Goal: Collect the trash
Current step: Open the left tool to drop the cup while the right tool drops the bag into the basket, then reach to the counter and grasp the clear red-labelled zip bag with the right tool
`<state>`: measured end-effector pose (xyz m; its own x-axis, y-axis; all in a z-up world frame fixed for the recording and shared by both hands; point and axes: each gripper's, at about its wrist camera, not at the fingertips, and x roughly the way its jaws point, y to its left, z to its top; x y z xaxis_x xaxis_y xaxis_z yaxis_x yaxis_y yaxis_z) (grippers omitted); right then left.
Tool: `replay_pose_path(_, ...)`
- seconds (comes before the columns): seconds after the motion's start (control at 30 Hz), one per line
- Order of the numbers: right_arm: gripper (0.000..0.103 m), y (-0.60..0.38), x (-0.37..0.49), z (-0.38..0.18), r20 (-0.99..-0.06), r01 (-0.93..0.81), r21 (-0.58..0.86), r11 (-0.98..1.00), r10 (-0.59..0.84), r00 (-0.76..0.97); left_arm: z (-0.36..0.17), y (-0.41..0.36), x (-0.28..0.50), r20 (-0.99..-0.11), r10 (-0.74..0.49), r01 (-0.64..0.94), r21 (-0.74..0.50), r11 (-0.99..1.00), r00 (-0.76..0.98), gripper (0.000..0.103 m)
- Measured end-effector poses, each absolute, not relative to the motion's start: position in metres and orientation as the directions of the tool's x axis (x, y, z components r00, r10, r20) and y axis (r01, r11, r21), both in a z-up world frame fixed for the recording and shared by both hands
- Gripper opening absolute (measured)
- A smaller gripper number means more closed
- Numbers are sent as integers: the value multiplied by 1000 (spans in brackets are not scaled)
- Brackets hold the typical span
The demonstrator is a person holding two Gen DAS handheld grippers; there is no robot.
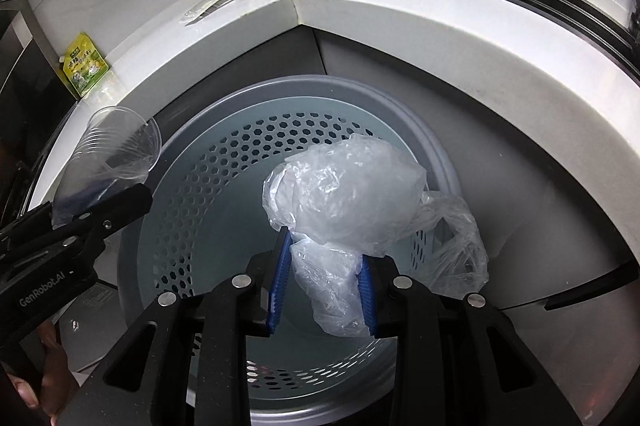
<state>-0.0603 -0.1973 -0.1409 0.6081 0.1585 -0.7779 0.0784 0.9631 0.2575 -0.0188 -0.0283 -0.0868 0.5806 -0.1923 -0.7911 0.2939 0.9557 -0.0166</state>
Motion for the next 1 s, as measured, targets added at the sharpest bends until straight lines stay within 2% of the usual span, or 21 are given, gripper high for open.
replay_pose_path(0.1,33,-199,-60,-140,-774,77,256,964,157,614,-86,-27,-18,-788,-193,287,-21,958,585,63)
replay_pose_path(0.33,50,-202,-63,-135,-758,83,258,962,149,635,-82,-23,-18,-781,-184,272,-19,962,596,72)
replay_pose_path(0.57,50,-203,-66,-133,-750,82,260,962,148,644,-79,-20,-18,-777,-179,261,-20,965,604,73)
replay_pose_path(0.7,55,-202,-69,-129,-727,52,293,955,187,661,-77,-17,-19,-770,-177,253,-20,967,613,78)
replay_pose_path(0.87,55,-199,-69,-124,-724,46,279,959,179,667,-74,-14,-18,-763,-174,243,-22,970,623,79)
replay_pose_path(1.0,55,-199,-69,-123,-725,47,272,961,173,667,-70,-11,-16,-753,-167,232,-20,973,637,85)
